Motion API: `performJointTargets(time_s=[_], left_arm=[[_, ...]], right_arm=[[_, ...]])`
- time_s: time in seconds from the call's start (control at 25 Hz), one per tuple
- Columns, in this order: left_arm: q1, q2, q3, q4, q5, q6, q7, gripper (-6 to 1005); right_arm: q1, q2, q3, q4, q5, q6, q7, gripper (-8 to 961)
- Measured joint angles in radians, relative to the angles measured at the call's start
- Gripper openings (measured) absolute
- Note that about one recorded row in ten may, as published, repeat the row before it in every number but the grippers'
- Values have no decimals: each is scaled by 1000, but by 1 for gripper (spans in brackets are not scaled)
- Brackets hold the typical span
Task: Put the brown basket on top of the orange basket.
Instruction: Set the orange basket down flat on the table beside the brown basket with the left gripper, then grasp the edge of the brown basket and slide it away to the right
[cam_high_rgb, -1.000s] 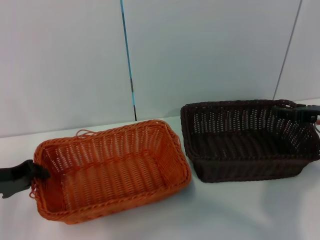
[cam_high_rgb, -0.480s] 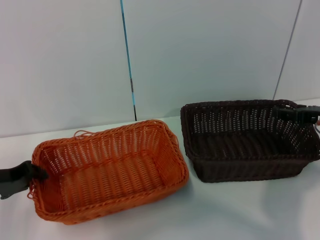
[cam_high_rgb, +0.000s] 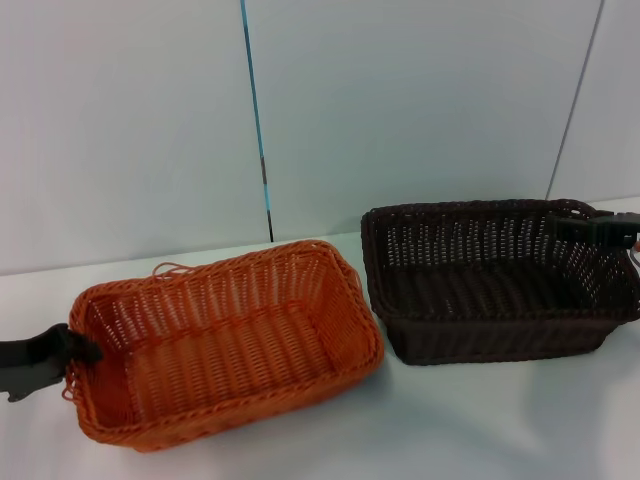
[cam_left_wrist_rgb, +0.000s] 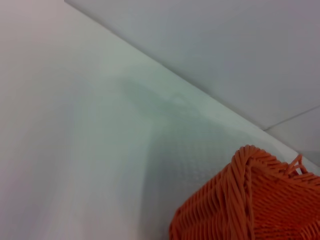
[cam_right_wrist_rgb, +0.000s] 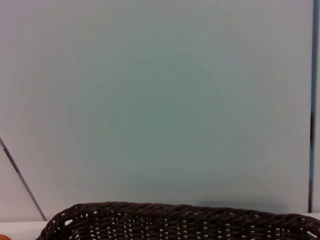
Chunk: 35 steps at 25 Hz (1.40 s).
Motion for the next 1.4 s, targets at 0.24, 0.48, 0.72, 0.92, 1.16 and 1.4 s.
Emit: performJointTargets(time_s=[0.24,0.48,0.72,0.92,1.16,1.4], left_arm=[[-2,9,1,7,0,-28,5,226],[-3,9,4,0,-1,-55,33,257],[-4,0,1,-1,-1,-46,33,288],[3,-8,-2,-6,-14,-13,29,433],[15,-11,-4,-25,-15,5,30,654],[17,-7,-3,-26,-15,9,29,766]], right_arm=[[1,0,3,-2,0,0,-6,838],[3,1,4,-5,0,-1,-11,838],[3,1,3,-8,0,-5,-13,838],[3,2,1,-8,0,-9,-14,838],[2,2,1,-8,0,-9,-14,838],[3,2,2,-8,0,-12,-14,838]])
